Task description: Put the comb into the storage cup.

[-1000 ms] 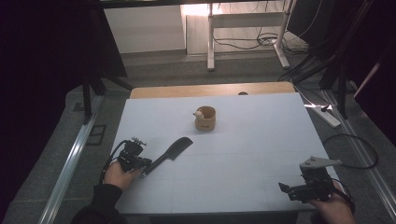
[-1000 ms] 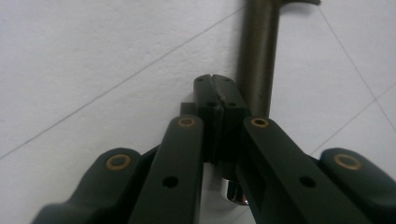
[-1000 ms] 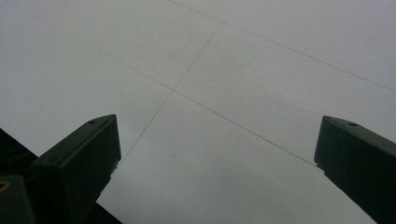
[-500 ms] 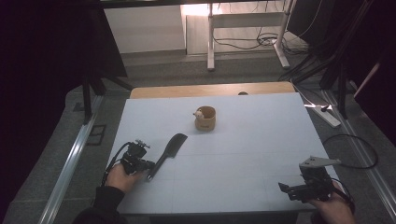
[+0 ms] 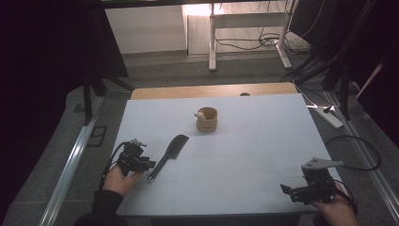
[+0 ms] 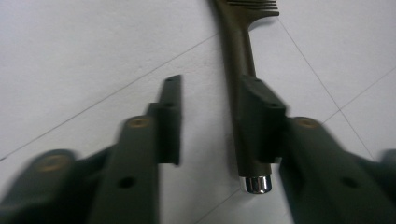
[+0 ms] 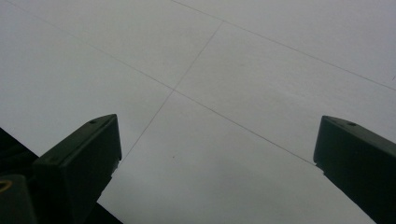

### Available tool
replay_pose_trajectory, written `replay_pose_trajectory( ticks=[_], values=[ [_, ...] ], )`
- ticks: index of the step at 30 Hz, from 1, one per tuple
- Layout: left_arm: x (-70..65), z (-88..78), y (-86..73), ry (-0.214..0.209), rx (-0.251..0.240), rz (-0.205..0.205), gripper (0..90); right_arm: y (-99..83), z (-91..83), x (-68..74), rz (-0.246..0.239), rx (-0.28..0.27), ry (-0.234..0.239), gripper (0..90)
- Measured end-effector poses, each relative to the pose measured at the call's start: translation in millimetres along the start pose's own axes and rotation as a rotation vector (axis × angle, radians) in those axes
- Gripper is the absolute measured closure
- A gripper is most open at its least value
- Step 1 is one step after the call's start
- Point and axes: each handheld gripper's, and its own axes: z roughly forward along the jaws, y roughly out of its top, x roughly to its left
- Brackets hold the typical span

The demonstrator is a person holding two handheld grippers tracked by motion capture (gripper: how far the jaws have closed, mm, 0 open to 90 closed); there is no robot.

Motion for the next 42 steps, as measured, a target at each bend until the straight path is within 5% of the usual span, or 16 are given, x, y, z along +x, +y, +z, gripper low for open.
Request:
replay_pose_trajectory(
  ticks=[5, 17, 24, 42],
  values=[
    [-7.4, -3.6, -0.3, 0.023, -0.019, 0.011, 40.8, 0.0, 0.0, 0.0, 0.0, 0.0, 0.0, 1.4],
    [-13.8, -8.3, -1.0, 0.047, -0.028, -0.037, 1.1, 0.2, 0.3, 0.4, -0.007, -0.001, 0.0, 1.3],
    [-15.6, -8.6, 1.0, 0.004, -0.035, -0.018, 0.0, 0.5, 0.6, 0.6, -0.006, 0.0, -0.005, 1.0],
    [-25.2, 7.5, 10.6, 0.008, 0.026, 0.025, 0.0, 0.7, 1.3, 1.0, -0.01, 0.009, -0.004, 1.0]
  ],
)
